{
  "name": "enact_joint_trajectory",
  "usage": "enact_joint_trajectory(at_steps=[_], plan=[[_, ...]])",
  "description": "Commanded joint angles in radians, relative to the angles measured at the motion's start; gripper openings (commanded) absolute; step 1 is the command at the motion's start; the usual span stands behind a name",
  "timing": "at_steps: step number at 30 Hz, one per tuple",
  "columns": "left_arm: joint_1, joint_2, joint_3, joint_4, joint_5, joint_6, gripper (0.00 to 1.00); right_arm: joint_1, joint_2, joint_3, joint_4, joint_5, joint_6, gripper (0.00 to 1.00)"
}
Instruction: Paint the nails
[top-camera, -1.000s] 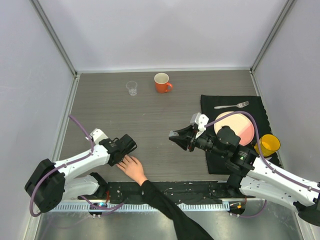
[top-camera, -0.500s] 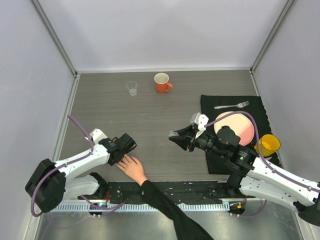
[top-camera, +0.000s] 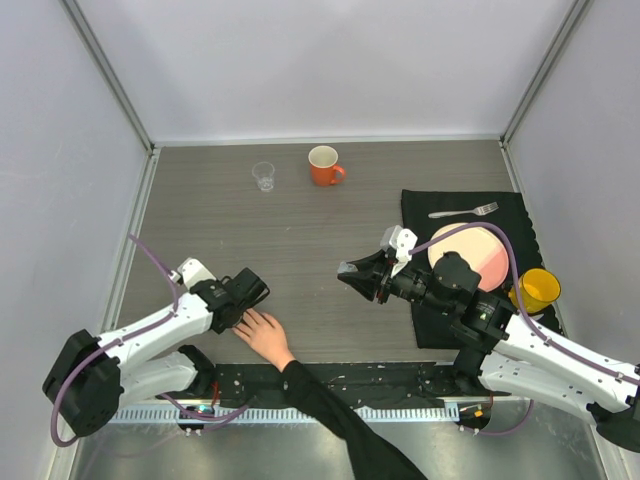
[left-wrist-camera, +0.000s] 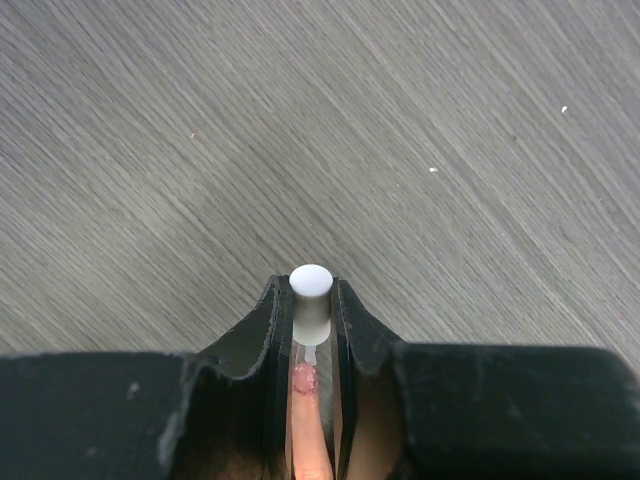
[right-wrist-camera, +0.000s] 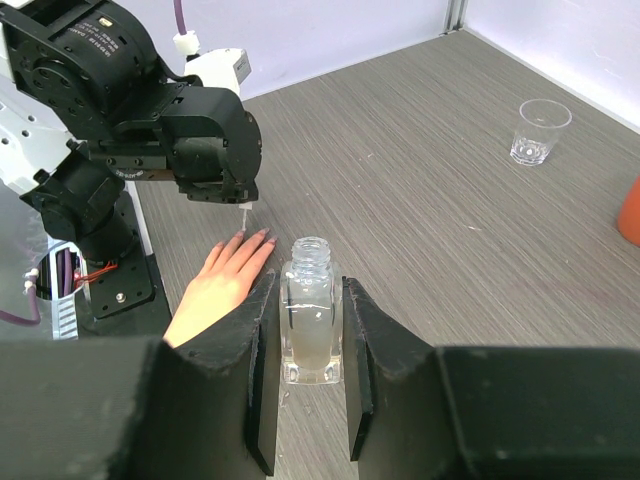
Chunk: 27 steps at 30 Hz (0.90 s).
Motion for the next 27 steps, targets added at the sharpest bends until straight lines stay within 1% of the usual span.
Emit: enact_joint_trajectory(at_steps=[1, 9, 15, 27], plan=[[0.006, -0.016, -0.007, -0.017, 0.004, 0.011, 0.00, 0.000, -0.016, 0.008, 0.064, -0.005, 0.002, 0.01], [0.006, 0.018, 0.005, -0.032, 0.009, -0.012, 0.00, 0.000, -0.022, 0.008, 0.064, -0.005, 0.001, 0.01], [0.006, 0.051, 0.011, -0.010, -0.006, -0.010, 0.00, 0.000, -0.022, 0.008, 0.064, -0.005, 0.001, 0.01], [0.006, 0.045, 0.016, 0.052, -0.049, 0.062, 0.00, -0.001, -0.017, 0.005, 0.062, -0.005, 0.004, 0.01]])
